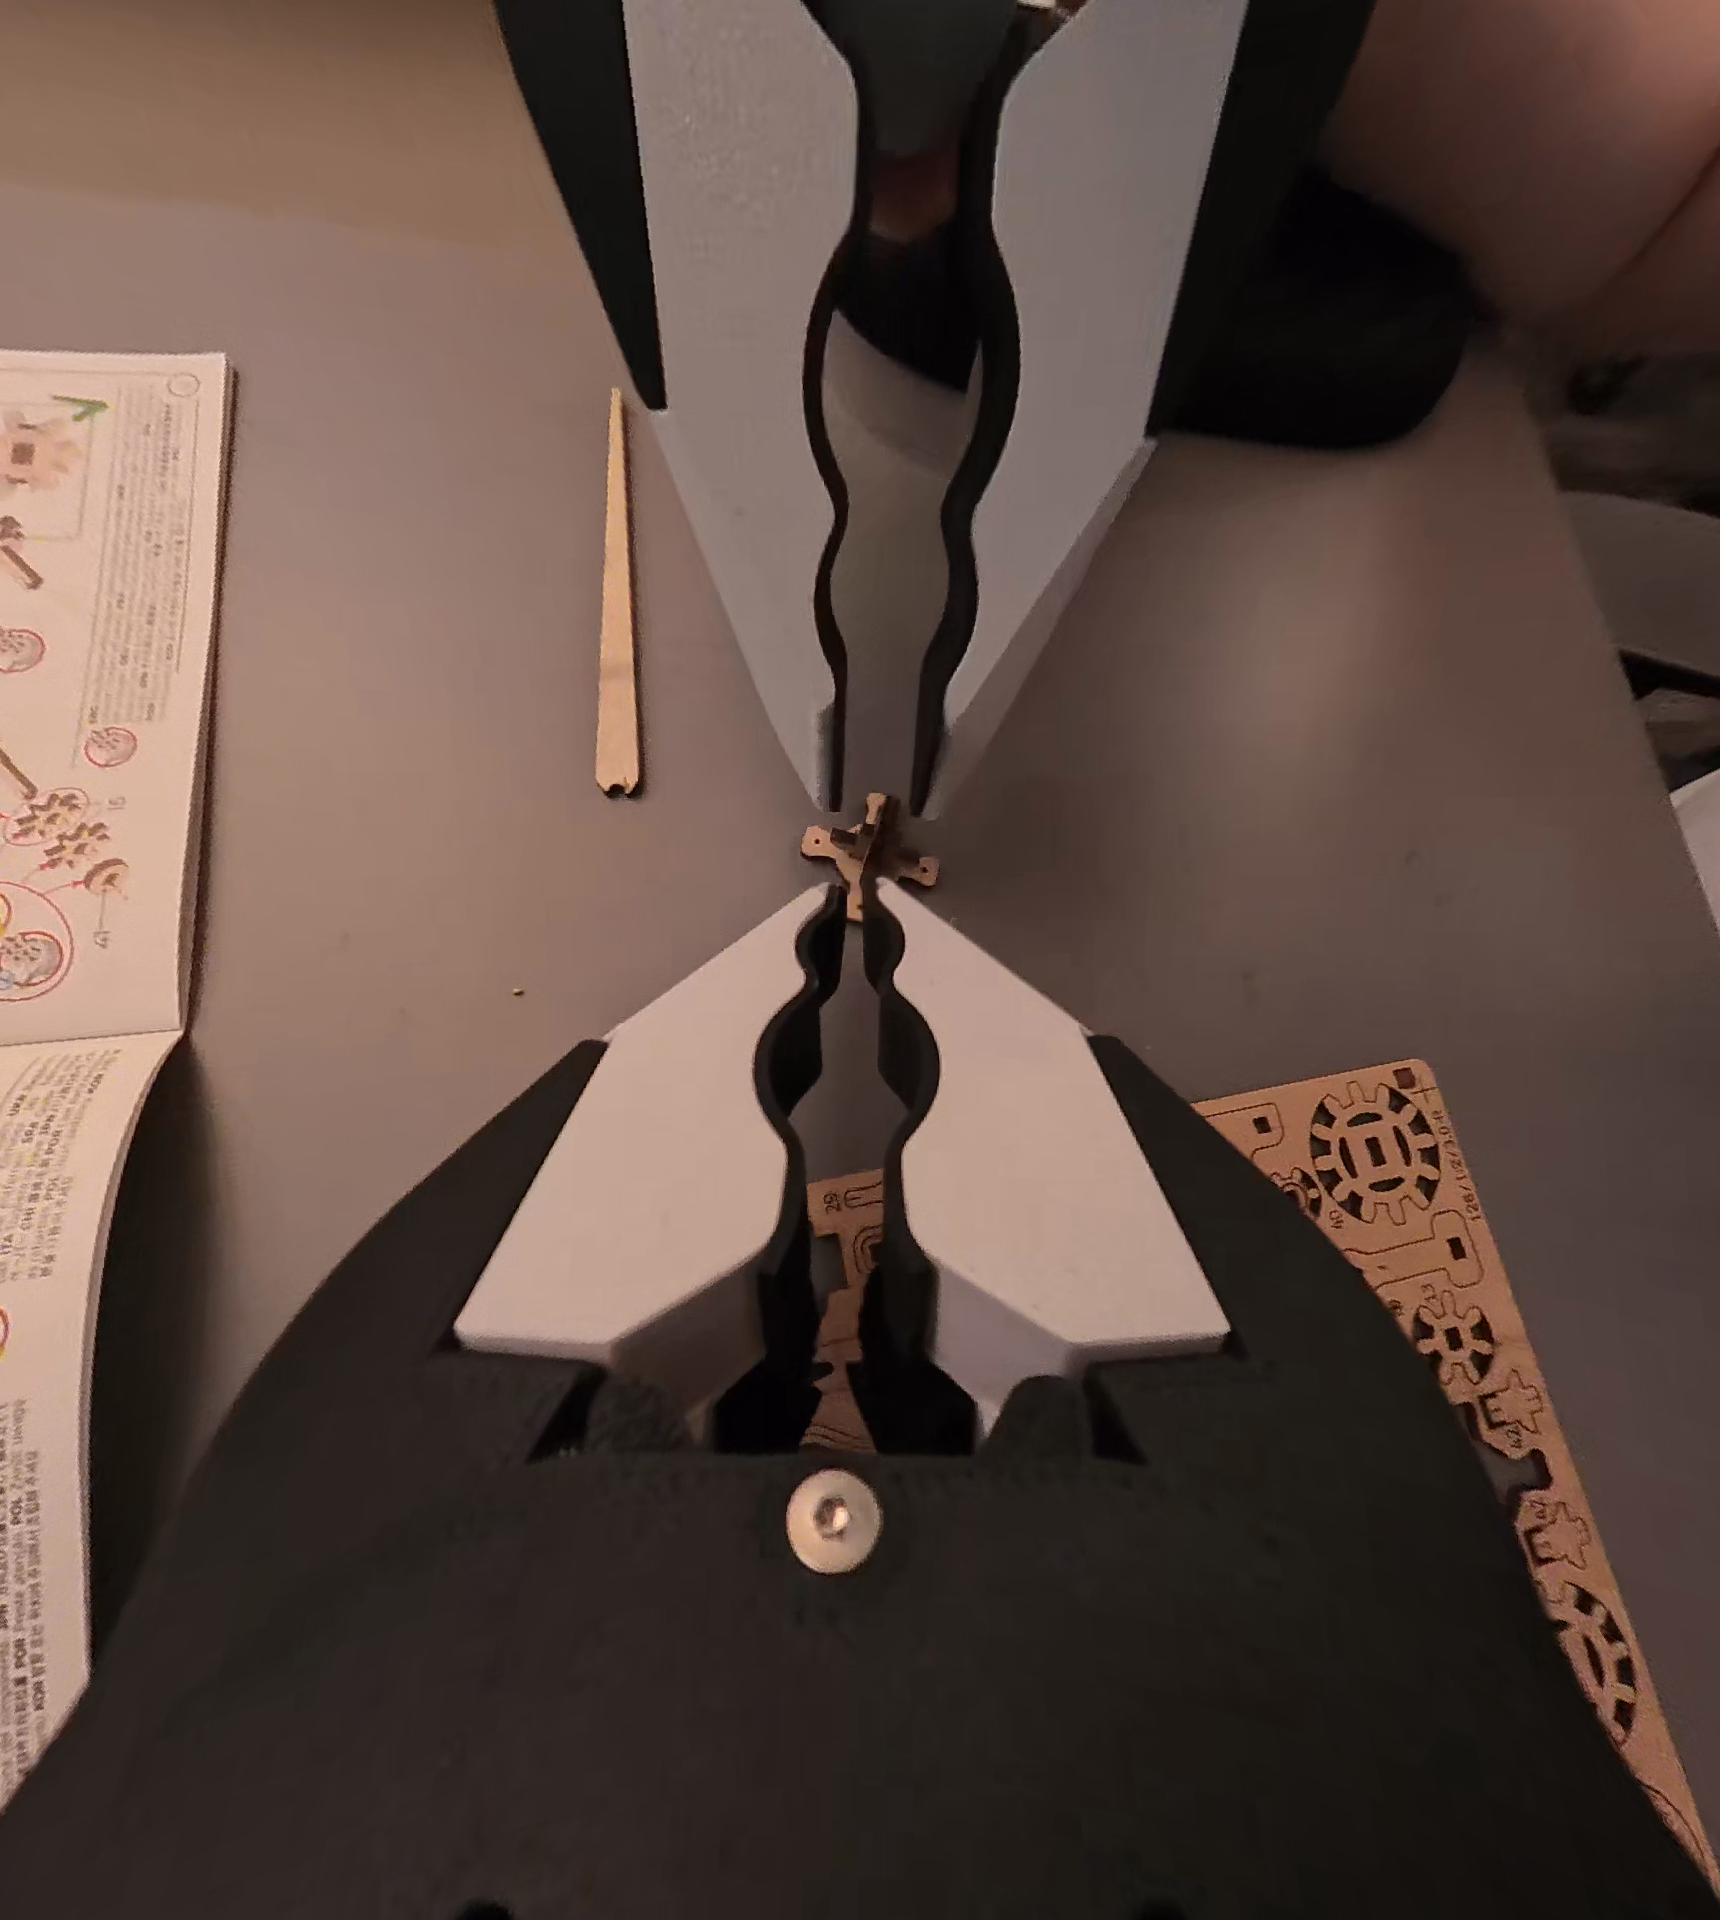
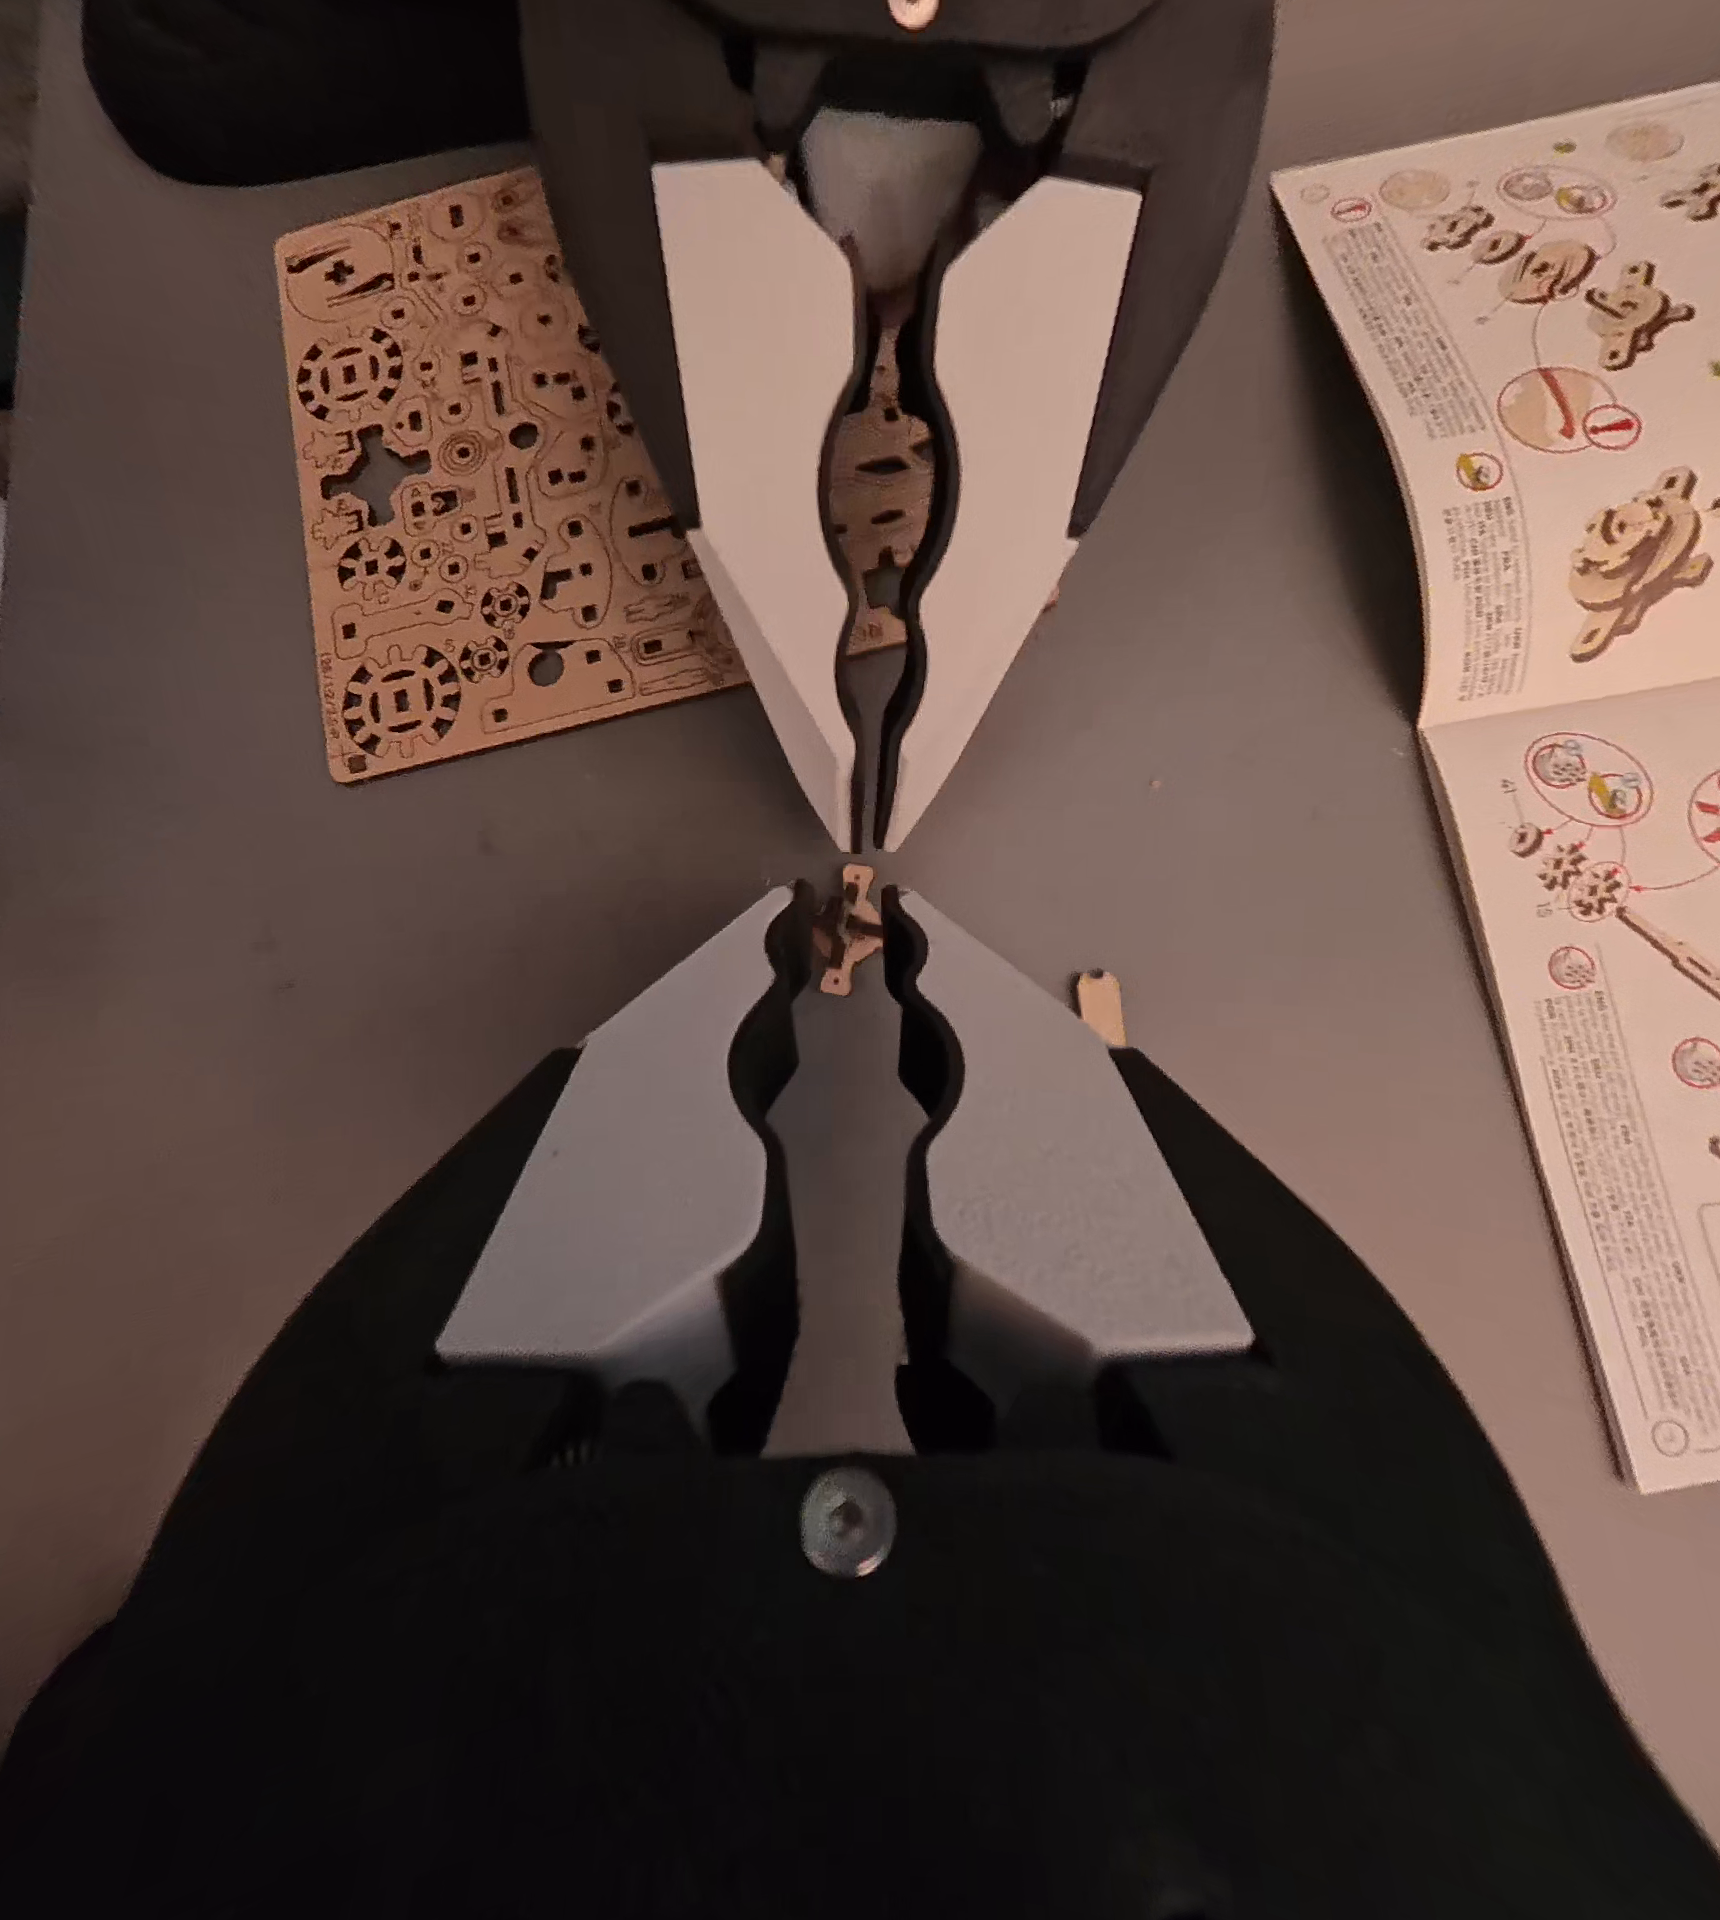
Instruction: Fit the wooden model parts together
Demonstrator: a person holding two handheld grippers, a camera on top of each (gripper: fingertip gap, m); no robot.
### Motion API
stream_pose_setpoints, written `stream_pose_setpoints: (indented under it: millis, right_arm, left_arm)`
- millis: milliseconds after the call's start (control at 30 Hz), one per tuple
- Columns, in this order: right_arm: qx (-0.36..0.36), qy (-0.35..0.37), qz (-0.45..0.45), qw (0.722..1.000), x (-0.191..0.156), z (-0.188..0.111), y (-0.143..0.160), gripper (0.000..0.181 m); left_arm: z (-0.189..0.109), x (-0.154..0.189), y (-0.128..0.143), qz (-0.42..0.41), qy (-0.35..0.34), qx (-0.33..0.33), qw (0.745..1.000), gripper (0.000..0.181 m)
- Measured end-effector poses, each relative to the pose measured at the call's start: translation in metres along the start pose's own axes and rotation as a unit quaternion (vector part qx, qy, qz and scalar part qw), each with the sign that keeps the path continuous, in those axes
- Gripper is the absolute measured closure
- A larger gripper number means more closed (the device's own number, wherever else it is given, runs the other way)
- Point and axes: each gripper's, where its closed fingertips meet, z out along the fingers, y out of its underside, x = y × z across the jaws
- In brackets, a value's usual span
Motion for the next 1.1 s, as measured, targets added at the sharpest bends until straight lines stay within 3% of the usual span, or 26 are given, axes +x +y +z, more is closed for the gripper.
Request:
stream_pose_setpoints:
  millis: [133,233,633,933,1100]
  right_arm:
    - [-0.036,0.044,-0.002,0.998,0.005,0.000,0.003,0.170]
    - [-0.045,0.044,-0.002,0.998,0.002,0.001,0.003,0.181]
    - [-0.074,0.068,-0.039,0.994,-0.003,0.004,0.002,0.181]
    - [-0.055,0.067,0.030,0.996,-0.003,-0.001,-0.008,0.168]
    - [-0.117,0.095,0.039,0.988,-0.001,0.006,0.004,0.172]
  left_arm:
    - [-0.004,0.000,-0.005,-0.008,0.007,0.016,1.000,0.181]
    - [-0.008,-0.004,-0.006,-0.011,0.000,0.026,1.000,0.181]
    - [-0.013,-0.001,-0.015,-0.016,0.013,0.058,0.998,0.181]
    - [-0.021,-0.010,-0.014,-0.029,0.003,0.068,0.997,0.181]
    - [-0.026,-0.013,-0.015,-0.031,-0.001,0.074,0.997,0.181]
